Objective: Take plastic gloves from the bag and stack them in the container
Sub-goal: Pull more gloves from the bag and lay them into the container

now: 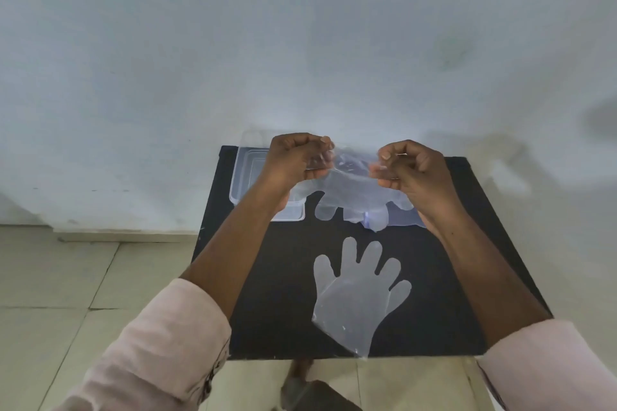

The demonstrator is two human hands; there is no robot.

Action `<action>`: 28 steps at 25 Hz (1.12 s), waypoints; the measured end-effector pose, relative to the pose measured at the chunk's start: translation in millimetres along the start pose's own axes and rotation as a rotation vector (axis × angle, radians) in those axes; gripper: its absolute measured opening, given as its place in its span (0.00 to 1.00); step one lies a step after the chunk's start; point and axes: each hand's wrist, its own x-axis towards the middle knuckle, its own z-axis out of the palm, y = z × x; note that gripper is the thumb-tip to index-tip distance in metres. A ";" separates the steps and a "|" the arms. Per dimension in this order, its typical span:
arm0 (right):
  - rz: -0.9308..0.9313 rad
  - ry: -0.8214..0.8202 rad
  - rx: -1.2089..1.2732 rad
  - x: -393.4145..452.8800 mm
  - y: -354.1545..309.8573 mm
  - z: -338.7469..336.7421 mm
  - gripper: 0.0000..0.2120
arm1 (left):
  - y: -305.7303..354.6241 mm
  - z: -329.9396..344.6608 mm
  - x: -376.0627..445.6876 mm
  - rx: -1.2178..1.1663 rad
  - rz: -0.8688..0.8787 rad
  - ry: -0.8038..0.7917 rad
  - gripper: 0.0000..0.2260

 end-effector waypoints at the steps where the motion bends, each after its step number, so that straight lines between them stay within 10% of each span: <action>1: -0.002 -0.019 0.003 7.9 2.2 5.7 0.04 | -0.1 -6.3 5.9 0.011 -0.007 0.020 0.07; 18: 0.245 -0.049 0.140 262.8 41.1 133.6 0.10 | 8.9 -94.8 225.6 0.137 -0.121 0.240 0.05; 28: -0.313 0.074 0.022 271.2 46.0 163.3 0.08 | 15.8 -125.3 243.6 0.157 0.231 0.240 0.06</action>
